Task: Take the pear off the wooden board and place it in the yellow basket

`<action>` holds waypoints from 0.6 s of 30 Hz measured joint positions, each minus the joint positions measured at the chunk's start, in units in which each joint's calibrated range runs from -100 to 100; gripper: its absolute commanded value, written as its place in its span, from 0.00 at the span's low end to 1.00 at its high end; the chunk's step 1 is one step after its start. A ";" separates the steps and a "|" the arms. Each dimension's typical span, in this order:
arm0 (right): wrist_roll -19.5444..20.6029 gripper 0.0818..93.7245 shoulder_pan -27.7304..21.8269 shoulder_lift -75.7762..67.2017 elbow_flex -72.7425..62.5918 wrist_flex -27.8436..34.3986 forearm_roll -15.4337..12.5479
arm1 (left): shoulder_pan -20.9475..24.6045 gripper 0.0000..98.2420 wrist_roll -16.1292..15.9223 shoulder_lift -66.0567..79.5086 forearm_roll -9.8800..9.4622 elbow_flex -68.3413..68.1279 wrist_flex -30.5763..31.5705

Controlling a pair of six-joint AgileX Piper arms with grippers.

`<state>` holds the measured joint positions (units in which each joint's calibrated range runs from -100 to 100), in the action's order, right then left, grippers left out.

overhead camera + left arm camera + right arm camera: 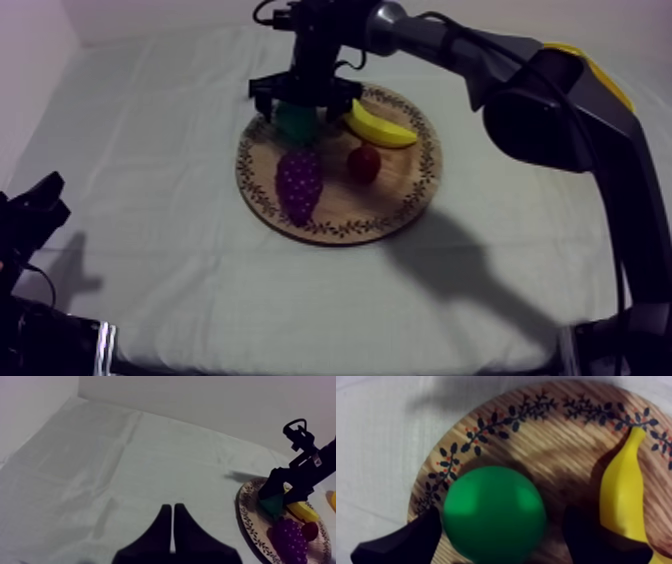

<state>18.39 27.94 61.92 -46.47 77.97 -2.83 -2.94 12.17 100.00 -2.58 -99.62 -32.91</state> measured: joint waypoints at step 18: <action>-2.06 0.32 0.07 -13.62 14.27 -2.72 -0.29 | 0.00 0.00 0.00 0.00 0.00 0.00 0.00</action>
<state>16.33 28.00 48.31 -32.21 75.25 -3.11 -2.94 12.17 100.00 -2.58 -99.62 -32.91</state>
